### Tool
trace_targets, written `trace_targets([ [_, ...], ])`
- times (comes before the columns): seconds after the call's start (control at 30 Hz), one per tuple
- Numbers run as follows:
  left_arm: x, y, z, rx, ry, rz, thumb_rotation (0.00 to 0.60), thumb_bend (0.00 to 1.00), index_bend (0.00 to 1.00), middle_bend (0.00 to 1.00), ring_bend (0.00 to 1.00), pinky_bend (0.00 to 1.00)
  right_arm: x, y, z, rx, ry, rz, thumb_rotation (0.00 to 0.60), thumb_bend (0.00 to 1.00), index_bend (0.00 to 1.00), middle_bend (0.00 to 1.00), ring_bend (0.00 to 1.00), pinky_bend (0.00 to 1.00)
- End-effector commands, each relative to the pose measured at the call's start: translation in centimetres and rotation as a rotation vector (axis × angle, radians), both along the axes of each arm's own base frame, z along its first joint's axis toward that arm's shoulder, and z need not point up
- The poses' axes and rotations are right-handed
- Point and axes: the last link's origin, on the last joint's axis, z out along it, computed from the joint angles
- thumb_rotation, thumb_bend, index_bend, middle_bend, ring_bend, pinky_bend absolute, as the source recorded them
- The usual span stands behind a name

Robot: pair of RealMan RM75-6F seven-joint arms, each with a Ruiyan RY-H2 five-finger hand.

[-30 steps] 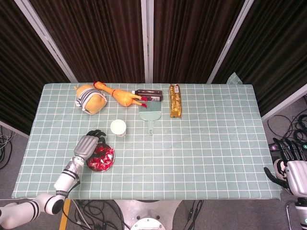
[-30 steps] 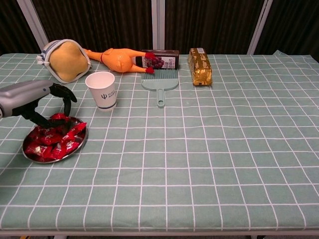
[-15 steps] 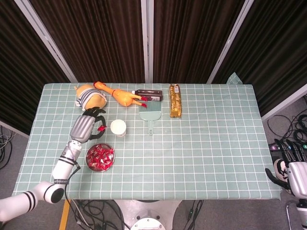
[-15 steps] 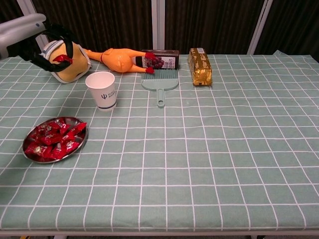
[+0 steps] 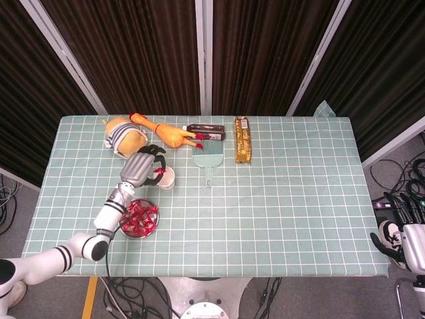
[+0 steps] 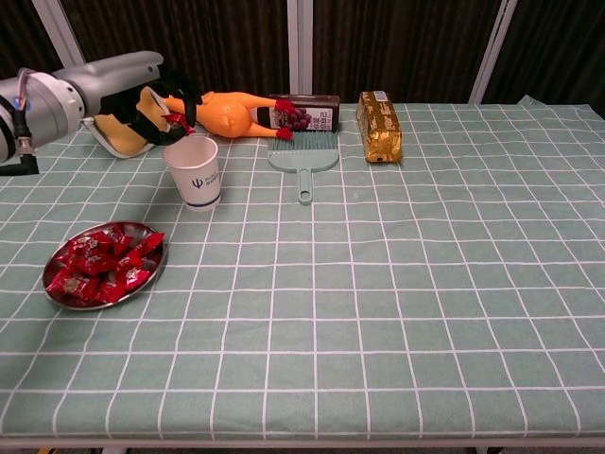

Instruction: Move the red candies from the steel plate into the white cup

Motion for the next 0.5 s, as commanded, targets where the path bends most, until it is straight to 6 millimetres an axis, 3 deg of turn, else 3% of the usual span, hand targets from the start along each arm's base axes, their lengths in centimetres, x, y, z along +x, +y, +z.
trace_targets([
  [0.03,0.3,-0.4,-0.1,-0.034,0.003,0.003,0.6,0.4,0.37,0.23,0.13,0.19,-0.1,0.0,0.0,-0.001,-0.001,-0.002,0.6,0.22,0.0,0.13,0.0,0.06],
  [0.1,0.5,-0.6,0.3,-0.002,-0.031,0.001,0.6,0.36,0.27,0.19,0.12,0.19,0.0,-0.1,0.0,-0.003,-0.002,0.0,0.6,0.23,0.0,0.13,0.0,0.06],
  [0.2,0.7,-1.1,1.4,0.055,-0.081,-0.011,0.6,0.29,0.22,0.17,0.12,0.19,0.0,-0.1,0.0,-0.005,-0.002,0.005,0.6,0.23,0.0,0.13,0.0,0.06],
  [0.37,-1.1,-3.3,3.9,0.107,-0.081,-0.012,0.6,0.23,0.22,0.17,0.12,0.19,0.1,-0.3,0.1,-0.006,-0.005,0.014,0.6,0.23,0.0,0.13,0.0,0.06],
  [0.5,-3.7,-6.1,5.5,0.144,-0.048,0.016,0.6,0.23,0.3,0.23,0.14,0.2,0.2,-0.4,0.0,0.001,-0.006,0.021,0.6,0.23,0.0,0.13,0.0,0.06],
])
